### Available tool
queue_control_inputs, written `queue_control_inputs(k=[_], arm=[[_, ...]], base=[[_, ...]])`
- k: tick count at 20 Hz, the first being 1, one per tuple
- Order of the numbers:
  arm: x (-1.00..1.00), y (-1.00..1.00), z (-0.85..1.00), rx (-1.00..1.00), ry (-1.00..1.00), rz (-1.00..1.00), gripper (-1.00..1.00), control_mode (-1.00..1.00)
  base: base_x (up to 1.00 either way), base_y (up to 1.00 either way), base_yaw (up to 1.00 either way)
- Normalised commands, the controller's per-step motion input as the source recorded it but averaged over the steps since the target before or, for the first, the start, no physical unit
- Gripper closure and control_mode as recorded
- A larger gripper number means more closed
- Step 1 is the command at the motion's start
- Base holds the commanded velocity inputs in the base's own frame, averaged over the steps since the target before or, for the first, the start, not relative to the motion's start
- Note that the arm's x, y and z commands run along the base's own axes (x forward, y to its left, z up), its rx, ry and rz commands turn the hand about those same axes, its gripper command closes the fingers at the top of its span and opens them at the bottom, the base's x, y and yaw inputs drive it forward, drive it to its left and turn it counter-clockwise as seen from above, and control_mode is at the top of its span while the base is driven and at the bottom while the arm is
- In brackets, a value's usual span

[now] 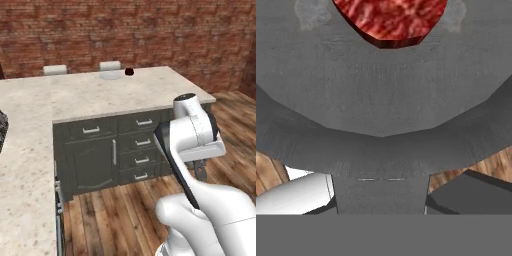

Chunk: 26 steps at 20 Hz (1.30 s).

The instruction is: Pick up the pan with the steak in it and place it on the dining table. Then place the steak on the plate.

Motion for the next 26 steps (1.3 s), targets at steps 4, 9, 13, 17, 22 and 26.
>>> queue_control_inputs(k=[4,9,13,17,22,26], arm=[[0.00,0.00,0.00,0.00,0.00,0.00,1.00,1.00],[0.00,0.00,0.00,0.00,0.00,0.00,1.00,1.00],[0.00,0.00,0.00,0.00,0.00,0.00,1.00,1.00],[0.00,0.00,0.00,0.00,0.00,0.00,1.00,1.00],[0.00,0.00,0.00,0.00,0.00,0.00,1.00,1.00],[0.00,0.00,0.00,0.00,0.00,0.00,1.00,1.00]], base=[[0.00,-0.12,0.00],[0.00,-0.86,0.00],[0.00,-1.00,0.00],[0.00,-1.00,0.00],[0.06,-1.00,0.00],[0.10,-1.00,0.00]])
